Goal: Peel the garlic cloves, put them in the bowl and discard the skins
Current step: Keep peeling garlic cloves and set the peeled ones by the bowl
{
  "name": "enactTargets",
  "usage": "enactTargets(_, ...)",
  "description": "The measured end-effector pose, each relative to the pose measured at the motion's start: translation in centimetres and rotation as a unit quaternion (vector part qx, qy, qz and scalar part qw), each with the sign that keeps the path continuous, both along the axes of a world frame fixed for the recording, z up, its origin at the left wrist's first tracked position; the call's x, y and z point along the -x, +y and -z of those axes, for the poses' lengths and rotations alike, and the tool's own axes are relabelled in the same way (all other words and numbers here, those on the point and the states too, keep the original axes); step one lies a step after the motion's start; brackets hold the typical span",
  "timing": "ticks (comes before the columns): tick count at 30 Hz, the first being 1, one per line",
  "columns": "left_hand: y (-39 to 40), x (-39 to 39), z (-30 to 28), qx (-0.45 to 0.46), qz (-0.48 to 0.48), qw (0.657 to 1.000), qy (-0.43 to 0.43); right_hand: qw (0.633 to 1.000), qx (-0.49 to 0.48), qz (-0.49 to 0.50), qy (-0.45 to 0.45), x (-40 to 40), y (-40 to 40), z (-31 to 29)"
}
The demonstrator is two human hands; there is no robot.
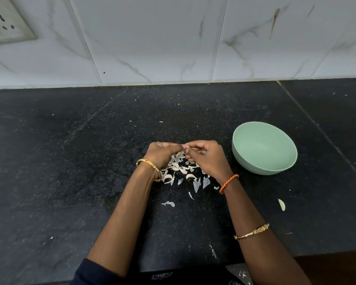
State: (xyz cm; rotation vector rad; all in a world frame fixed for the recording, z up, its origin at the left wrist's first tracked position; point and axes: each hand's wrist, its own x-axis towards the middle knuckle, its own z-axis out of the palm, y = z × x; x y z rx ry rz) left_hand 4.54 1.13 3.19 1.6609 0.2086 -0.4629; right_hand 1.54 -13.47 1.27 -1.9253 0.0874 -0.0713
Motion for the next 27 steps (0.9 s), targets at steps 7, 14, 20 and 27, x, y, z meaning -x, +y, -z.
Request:
enactTargets(7,-0.1,0.2,-0.4,-0.015,0.015,1.0,-0.006,0.999,0.038,0.02,-0.018,0.3,0.3,0.1)
enactTargets(14,-0.8,0.9,-0.7,-0.03,-0.017,0.999,-0.015,0.988,0.135,0.017,-0.068,0.8,0.8,-0.3)
enactTargets(20,-1.2,1.0,-0.7,-0.022,-0.033,0.999,-0.036,0.973,0.179,0.011,-0.145,1.3,1.7,-0.4)
enactTargets(27,-0.3,0.0,0.7,-0.021,-0.01,1.0,-0.003,0.987,0.095,0.026,-0.125,1.8,1.7,-0.1)
